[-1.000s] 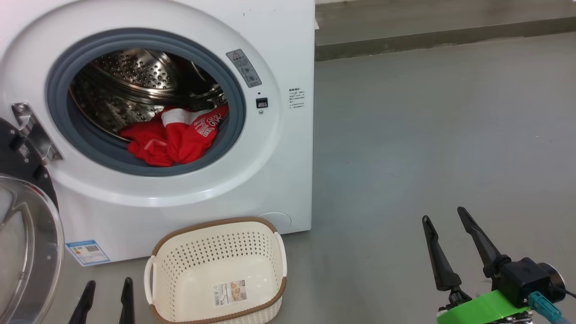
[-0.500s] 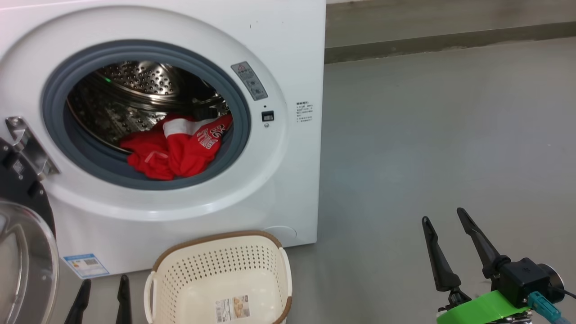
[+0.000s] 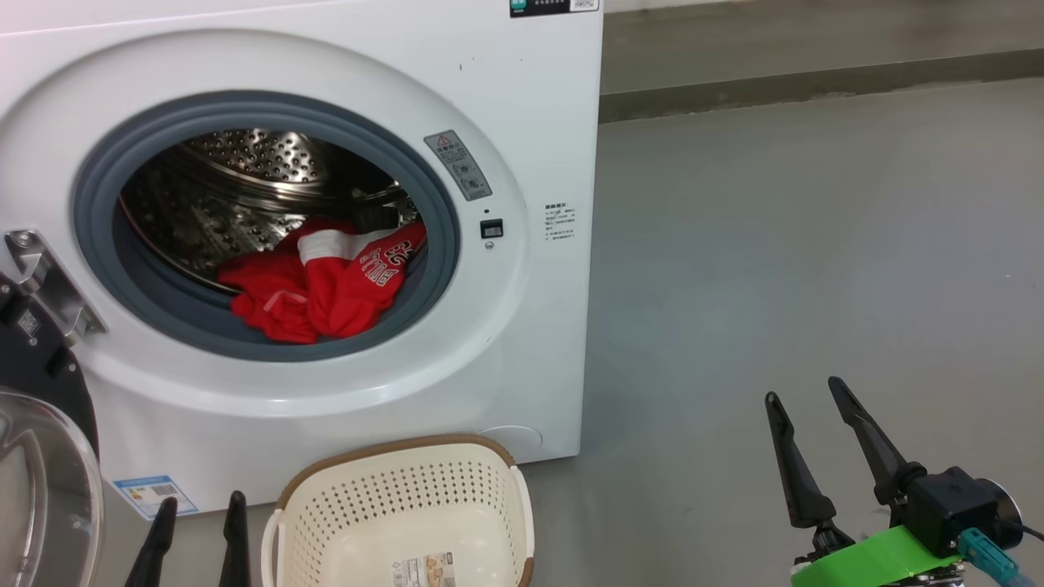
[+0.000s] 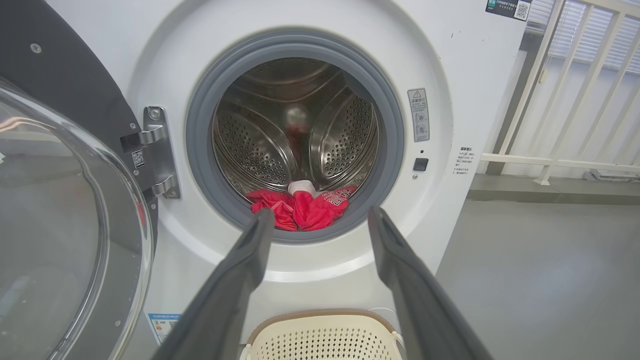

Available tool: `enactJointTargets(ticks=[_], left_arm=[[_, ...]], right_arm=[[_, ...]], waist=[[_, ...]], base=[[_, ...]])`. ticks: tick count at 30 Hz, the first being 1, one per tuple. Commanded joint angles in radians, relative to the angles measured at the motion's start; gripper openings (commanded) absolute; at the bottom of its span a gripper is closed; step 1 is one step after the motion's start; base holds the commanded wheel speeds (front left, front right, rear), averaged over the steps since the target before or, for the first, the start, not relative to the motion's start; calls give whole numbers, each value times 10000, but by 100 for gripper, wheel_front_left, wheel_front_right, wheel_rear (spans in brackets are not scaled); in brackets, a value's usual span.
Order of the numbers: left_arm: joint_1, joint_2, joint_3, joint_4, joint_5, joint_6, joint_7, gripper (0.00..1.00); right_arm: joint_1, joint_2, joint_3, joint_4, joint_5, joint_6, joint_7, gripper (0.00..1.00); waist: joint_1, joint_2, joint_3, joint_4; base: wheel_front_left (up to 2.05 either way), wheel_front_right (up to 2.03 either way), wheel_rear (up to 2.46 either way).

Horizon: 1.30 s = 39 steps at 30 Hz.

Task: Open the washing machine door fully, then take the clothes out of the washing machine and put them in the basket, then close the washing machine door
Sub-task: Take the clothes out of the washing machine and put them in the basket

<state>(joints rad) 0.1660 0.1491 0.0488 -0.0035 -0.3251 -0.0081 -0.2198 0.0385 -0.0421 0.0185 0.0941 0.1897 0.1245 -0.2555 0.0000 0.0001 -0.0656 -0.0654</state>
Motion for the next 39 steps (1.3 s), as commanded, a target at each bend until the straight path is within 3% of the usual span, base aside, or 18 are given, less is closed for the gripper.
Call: enactJointTargets(ticks=[1, 25, 39], left_arm=[[-311, 190, 299, -307, 64, 51, 5, 100], [-987, 51, 126, -335, -100, 403, 101, 100], [-3197, 22, -358, -118, 241, 655, 196, 100]], right_arm=[[-230, -81, 282, -243, 127, 62, -63, 100], [-283, -81, 371, -264, 87, 62, -63, 100], [-872, -81, 424, -440, -53, 62, -63, 100]], waist=[[0, -1, 2, 5], [0, -1, 514, 174], [0, -1, 2180, 514]], base=[[0, 0, 0], [0, 0, 0], [0, 0, 0]])
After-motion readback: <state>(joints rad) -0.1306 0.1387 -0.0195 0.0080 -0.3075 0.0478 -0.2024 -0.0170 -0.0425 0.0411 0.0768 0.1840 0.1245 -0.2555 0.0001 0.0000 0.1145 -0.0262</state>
